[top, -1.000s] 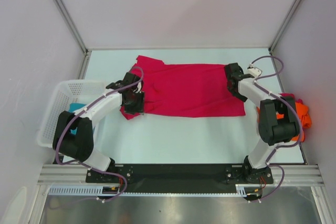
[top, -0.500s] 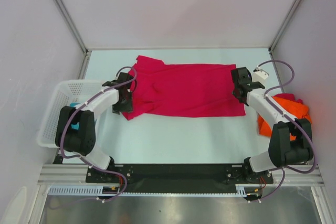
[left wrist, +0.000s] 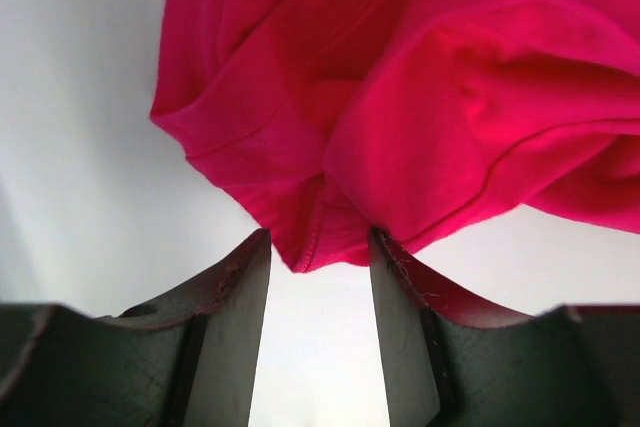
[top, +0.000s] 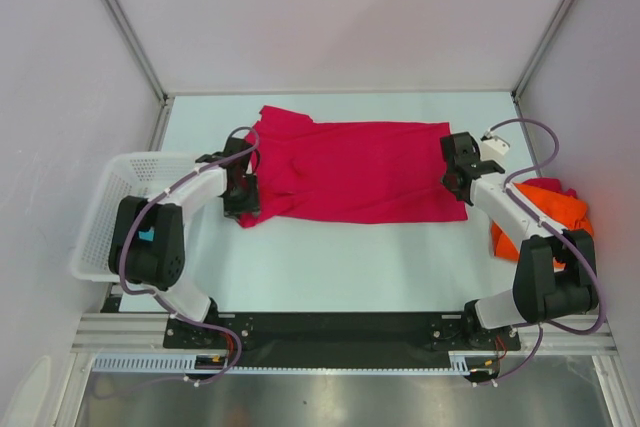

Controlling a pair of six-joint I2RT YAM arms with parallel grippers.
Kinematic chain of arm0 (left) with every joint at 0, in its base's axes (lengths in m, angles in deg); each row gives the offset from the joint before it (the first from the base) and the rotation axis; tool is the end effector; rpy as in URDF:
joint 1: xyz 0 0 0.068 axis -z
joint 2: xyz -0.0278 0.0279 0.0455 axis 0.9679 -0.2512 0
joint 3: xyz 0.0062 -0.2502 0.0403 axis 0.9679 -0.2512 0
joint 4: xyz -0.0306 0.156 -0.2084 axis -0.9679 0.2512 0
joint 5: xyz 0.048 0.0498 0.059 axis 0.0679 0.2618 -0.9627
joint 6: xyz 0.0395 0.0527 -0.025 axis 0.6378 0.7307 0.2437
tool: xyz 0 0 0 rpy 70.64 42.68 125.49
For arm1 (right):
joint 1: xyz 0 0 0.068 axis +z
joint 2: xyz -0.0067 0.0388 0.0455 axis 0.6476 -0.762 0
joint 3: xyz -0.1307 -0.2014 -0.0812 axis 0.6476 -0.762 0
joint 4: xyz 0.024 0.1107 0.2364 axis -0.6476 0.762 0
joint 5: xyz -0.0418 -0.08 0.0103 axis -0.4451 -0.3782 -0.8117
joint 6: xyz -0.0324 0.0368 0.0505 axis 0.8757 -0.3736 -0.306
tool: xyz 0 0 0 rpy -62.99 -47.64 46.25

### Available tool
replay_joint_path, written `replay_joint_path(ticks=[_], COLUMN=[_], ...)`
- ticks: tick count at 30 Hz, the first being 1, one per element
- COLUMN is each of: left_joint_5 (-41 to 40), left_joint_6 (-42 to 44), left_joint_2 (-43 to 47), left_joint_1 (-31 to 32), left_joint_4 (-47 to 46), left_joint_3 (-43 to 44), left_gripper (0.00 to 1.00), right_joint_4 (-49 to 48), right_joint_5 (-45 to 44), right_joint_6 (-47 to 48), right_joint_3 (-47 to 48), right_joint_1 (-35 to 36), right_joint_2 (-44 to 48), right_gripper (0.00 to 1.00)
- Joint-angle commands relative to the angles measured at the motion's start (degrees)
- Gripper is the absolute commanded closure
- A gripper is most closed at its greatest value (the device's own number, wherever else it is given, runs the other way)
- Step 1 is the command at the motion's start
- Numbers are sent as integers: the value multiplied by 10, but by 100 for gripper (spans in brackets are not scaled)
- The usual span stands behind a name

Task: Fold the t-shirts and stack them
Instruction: Fold the flattened tshirt in 1/3 of the way

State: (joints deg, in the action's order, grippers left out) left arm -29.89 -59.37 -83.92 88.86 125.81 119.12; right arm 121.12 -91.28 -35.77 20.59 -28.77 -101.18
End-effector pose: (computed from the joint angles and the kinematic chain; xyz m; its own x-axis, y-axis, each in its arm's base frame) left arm 0.2986 -0.0670 0.1424 -0.9539 -0.1344 -0.2683 -0.1323 0.9909 -0.0259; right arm 0.2989 0.0294 0.2017 -0.5198 0.4819 -0.7054 0.6521 0.7572 0.0368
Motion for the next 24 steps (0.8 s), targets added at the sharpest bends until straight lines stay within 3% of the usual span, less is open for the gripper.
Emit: replay_joint_path(ticks=[1, 7, 10, 11, 12, 24], left_joint_5=[37, 81, 82, 83, 81, -6], left_joint_6=[-17, -22, -21, -21, -21, -7], left_joint_2=[16, -12, -18, -19, -18, 79], left_joint_1=[-2, -2, -2, -2, -2, -33], left_joint_4=[-23, -38, -39, -40, -39, 34], left_joint_3=[21, 12, 16, 18, 16, 31], left_gripper=[51, 55, 72, 91, 100, 100], right_joint_4=[-12, -3, -1, 0, 0, -1], right_joint_5=[-1, -10, -11, -12, -11, -8], right_joint_6=[5, 9, 11, 12, 12, 24], right_joint_3=[0, 4, 6, 6, 6, -6], right_joint_1=[6, 8, 8, 8, 9, 9], right_joint_2=[5, 17, 22, 22, 22, 23], right_gripper=[44, 44, 44, 44, 44, 44])
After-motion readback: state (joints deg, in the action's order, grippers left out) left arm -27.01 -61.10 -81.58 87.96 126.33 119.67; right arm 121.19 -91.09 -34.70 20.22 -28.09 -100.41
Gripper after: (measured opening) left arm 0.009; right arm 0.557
